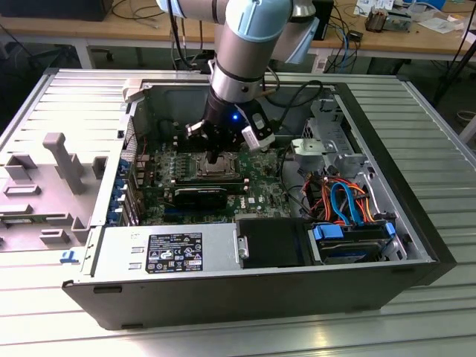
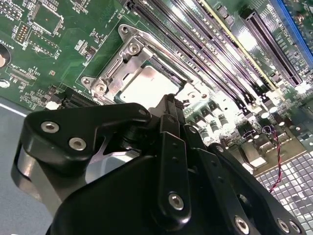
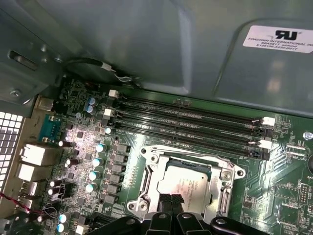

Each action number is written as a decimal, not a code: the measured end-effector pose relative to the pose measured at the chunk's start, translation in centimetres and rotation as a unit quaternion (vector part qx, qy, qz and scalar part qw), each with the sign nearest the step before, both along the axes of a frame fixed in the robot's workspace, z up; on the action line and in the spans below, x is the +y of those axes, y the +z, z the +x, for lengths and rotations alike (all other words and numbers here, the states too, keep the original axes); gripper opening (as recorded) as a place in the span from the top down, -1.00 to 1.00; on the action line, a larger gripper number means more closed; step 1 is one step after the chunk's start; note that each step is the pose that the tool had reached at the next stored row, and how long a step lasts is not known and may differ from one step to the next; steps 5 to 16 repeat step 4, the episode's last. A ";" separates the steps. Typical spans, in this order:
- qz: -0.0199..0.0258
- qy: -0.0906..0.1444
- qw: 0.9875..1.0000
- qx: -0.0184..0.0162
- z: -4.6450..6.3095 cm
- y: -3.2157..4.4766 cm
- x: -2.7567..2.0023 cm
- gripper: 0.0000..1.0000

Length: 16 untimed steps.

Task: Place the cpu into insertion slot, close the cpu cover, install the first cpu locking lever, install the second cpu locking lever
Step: 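Install the second cpu locking lever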

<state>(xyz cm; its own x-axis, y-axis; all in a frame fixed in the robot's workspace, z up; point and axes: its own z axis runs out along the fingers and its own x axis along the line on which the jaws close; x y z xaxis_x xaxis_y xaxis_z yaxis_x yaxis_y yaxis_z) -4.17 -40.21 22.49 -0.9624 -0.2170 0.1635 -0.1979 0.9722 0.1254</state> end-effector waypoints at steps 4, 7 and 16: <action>0.000 0.000 1.000 0.000 0.0 0.00 0.00 0.79; 0.000 0.000 1.000 0.000 0.0 0.00 0.00 0.79; 0.000 0.000 1.000 0.000 0.0 0.00 0.00 0.79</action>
